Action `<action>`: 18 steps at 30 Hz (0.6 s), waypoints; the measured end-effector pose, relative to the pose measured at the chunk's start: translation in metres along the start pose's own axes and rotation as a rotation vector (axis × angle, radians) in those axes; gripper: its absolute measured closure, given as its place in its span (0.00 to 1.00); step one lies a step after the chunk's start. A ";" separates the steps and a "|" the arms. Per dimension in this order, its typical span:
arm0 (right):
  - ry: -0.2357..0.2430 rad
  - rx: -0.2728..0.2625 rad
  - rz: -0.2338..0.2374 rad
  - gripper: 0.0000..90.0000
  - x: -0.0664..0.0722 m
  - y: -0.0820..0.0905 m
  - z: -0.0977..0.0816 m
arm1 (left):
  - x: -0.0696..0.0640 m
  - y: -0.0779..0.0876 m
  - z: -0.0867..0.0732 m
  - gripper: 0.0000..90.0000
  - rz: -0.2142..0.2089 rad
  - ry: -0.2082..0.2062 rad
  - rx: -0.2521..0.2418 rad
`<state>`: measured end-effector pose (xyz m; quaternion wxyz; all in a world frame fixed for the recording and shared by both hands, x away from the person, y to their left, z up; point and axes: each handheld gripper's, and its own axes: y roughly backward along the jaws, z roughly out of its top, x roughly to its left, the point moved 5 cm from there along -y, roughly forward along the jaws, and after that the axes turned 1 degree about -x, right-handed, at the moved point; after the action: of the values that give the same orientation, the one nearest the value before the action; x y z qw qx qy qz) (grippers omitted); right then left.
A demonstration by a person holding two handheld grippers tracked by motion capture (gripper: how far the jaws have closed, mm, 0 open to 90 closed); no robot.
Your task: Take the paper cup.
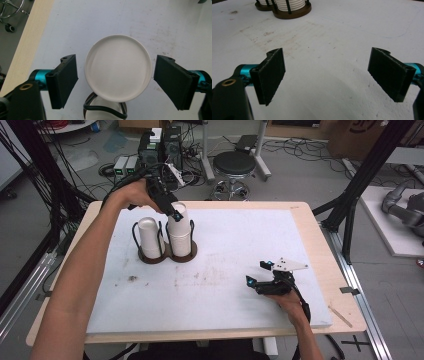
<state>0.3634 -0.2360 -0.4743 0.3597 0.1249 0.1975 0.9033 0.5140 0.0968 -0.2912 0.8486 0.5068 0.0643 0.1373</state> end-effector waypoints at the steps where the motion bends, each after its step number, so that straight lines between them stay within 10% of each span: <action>1: 0.000 0.000 0.000 0.16 0.000 0.000 0.000 | 0.000 0.000 0.000 0.26 0.000 0.000 0.000; 18: 0.001 0.001 0.001 0.16 0.000 0.000 0.000 | -0.002 -0.003 0.003 0.37 0.024 0.018 0.015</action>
<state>0.3633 -0.2359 -0.4743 0.3590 0.1249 0.1979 0.9035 0.5131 0.0919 -0.2927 0.8425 0.5125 0.0669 0.1518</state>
